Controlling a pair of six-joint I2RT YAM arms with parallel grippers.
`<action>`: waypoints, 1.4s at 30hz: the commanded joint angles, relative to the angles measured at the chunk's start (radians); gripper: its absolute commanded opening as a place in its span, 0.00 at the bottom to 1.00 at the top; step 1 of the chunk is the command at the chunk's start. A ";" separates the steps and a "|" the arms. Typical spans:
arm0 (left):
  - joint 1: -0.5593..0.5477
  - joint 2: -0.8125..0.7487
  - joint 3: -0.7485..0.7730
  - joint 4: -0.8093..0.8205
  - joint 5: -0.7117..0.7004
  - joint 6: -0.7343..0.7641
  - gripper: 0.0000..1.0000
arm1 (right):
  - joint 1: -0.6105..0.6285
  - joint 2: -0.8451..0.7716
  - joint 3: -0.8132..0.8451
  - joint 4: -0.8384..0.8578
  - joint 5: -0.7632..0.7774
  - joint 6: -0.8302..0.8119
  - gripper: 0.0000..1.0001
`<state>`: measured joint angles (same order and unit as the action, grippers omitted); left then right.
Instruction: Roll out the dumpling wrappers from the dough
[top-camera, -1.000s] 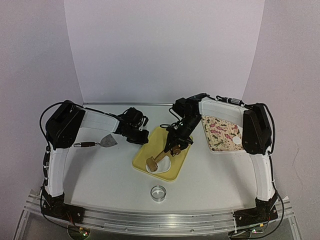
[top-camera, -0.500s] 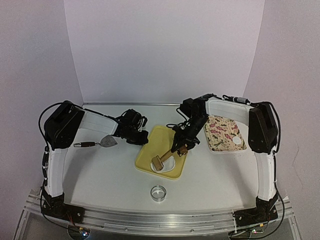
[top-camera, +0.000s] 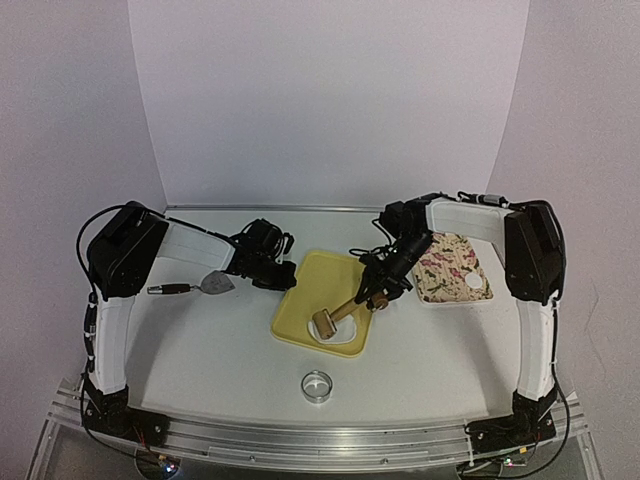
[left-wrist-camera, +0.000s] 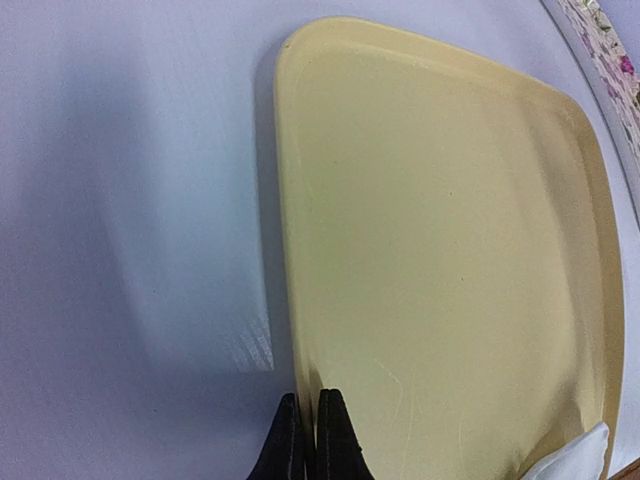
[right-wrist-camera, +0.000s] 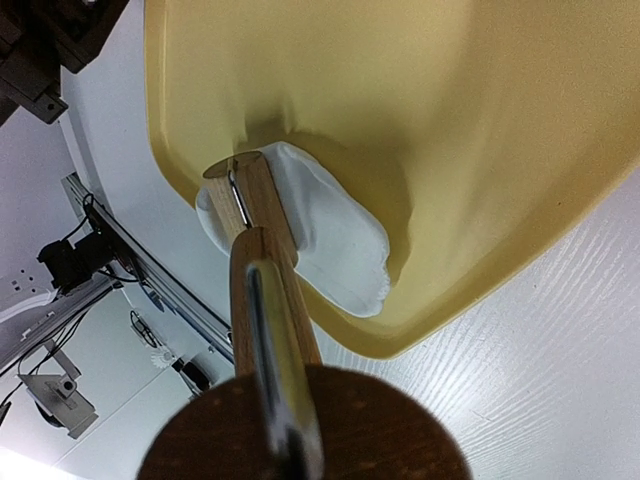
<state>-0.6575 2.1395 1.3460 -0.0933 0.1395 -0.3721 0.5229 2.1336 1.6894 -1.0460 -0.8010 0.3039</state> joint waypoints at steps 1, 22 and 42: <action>0.040 0.056 -0.071 -0.237 -0.072 0.010 0.00 | -0.047 0.067 -0.080 -0.151 0.480 0.022 0.00; 0.050 0.047 -0.078 -0.244 -0.078 0.012 0.00 | -0.099 0.030 -0.149 -0.147 0.574 0.022 0.00; 0.050 0.025 -0.099 -0.242 -0.083 0.009 0.00 | -0.145 -0.035 -0.185 -0.151 0.606 0.021 0.00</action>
<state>-0.6506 2.1240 1.3197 -0.0776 0.1543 -0.3733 0.4044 2.0322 1.5756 -1.0767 -0.7157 0.2843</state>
